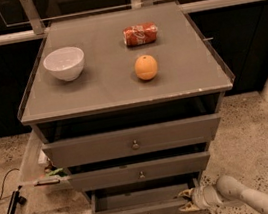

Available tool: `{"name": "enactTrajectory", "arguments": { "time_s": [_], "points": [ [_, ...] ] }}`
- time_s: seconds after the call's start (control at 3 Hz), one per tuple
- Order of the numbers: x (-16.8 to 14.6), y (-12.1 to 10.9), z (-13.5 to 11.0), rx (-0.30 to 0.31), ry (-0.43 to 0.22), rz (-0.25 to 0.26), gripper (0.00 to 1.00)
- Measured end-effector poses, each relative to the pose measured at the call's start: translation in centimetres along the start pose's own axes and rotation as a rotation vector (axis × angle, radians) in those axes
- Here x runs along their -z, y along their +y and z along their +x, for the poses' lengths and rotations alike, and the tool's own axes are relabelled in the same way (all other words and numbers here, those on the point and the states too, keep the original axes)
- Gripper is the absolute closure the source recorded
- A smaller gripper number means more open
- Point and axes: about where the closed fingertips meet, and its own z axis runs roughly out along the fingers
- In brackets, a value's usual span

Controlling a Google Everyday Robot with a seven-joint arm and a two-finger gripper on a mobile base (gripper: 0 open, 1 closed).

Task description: Open bottom drawer

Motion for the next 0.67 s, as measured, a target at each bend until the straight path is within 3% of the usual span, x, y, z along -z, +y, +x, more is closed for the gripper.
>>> {"name": "enactTrajectory", "arguments": {
  "time_s": [0.67],
  "points": [
    [-0.2, -0.18, -0.12, -0.017, -0.015, -0.016, 0.34]
  ]
}}
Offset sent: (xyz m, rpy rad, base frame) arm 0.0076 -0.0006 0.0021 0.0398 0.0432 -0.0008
